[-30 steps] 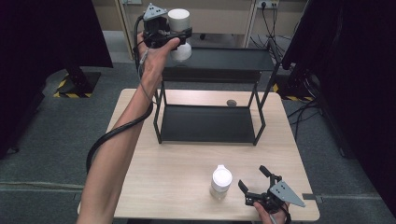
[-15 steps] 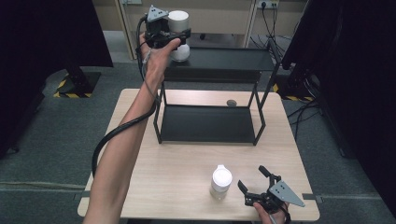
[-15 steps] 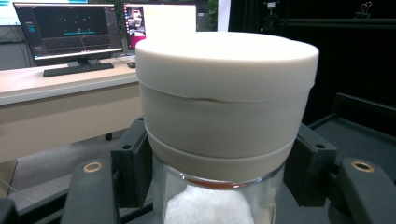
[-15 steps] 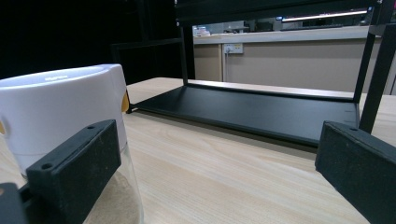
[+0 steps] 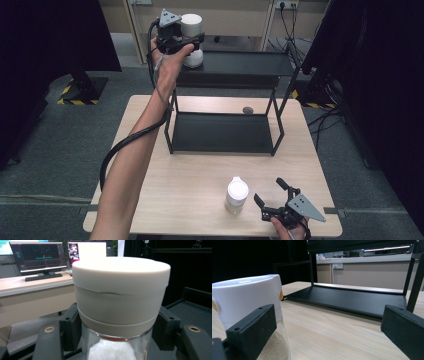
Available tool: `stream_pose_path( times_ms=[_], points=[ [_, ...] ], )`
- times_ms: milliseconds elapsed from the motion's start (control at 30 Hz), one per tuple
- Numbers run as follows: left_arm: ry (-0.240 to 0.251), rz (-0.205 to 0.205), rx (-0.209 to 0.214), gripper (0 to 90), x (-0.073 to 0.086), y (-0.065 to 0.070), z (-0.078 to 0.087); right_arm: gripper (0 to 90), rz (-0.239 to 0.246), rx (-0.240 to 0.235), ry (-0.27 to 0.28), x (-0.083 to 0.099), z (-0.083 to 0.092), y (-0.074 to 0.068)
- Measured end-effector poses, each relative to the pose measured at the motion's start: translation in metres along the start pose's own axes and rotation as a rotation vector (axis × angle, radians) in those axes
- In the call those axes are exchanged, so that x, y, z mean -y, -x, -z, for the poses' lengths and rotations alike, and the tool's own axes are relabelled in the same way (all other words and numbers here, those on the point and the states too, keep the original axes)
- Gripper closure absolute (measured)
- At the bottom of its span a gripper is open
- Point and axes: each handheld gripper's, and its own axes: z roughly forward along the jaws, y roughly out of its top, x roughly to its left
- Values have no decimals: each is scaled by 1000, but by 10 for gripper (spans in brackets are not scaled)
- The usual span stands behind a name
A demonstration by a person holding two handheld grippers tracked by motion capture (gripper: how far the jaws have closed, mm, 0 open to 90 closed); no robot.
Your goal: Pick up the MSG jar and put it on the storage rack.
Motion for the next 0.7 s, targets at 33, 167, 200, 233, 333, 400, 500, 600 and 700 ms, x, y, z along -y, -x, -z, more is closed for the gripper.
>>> stream_pose_path(
  times_ms=[33, 167, 200, 233, 333, 400, 500, 600, 700],
  points=[
    [-1, 4, 0, 345, 0, -1, 0, 4, 0, -1, -1, 0, 0, 0],
    [6, -4, -7, 332, 2, 0, 1, 4, 2, -1, -1, 0, 0, -1],
    [1, -14, -17, 302, 2, 2, 1, 4, 1, -1, -1, 0, 0, -1],
    [-5, -15, -20, 267, 2, 2, 1, 4, 0, -1, -2, 0, 0, -1],
    [8, 21, -21, 162, 5, 2, 2, 4, 0, -1, -2, 0, 0, -1],
    [10, 28, -31, 114, 5, 3, 3, 4, 1, -2, -3, 0, -1, -1],
    [17, 39, -25, 71, 4, 2, 6, 4, 1, -4, -3, 0, -1, -2],
    [9, 46, -30, 36, 1, 3, 8, 4, 3, -4, -4, 0, -1, -2],
    [2, 71, -31, 0, 0, 4, 10, 4, 5, -5, -4, 0, -2, -2]
  ],
)
